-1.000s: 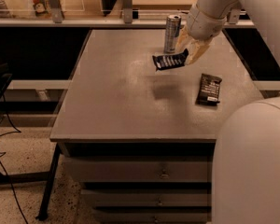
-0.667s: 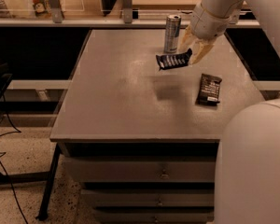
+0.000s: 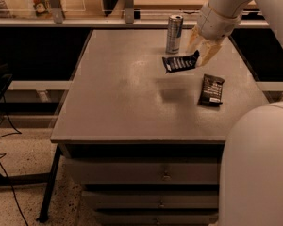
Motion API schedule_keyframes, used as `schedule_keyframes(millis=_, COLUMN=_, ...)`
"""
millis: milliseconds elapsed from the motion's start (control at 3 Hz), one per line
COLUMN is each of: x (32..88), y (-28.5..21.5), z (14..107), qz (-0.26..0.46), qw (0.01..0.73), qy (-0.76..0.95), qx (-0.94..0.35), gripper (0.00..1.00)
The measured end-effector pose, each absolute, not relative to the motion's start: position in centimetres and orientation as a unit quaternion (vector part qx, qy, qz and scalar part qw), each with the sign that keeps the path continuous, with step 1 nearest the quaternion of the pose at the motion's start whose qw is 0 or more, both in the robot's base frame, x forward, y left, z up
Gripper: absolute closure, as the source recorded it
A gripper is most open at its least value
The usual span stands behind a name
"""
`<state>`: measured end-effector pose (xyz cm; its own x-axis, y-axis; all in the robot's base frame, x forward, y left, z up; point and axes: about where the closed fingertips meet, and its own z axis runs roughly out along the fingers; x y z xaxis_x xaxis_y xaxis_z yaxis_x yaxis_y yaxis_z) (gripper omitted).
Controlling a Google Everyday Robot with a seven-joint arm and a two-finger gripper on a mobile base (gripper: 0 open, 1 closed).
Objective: Move rxbar blueberry near rxbar chocolate
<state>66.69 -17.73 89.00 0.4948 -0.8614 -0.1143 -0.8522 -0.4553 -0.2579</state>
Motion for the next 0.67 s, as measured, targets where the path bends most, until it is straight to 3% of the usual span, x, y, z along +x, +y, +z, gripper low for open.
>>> schedule_keyframes(millis=333, x=66.2, y=-18.32, z=88.76, qz=-0.013, qw=0.14, qy=0.506, qx=-0.851, gripper=0.12)
schedule_keyframes(millis=667, x=65.64, y=-18.88, z=88.24, qz=-0.005, qw=0.14, qy=0.514, qx=-0.846, gripper=0.0)
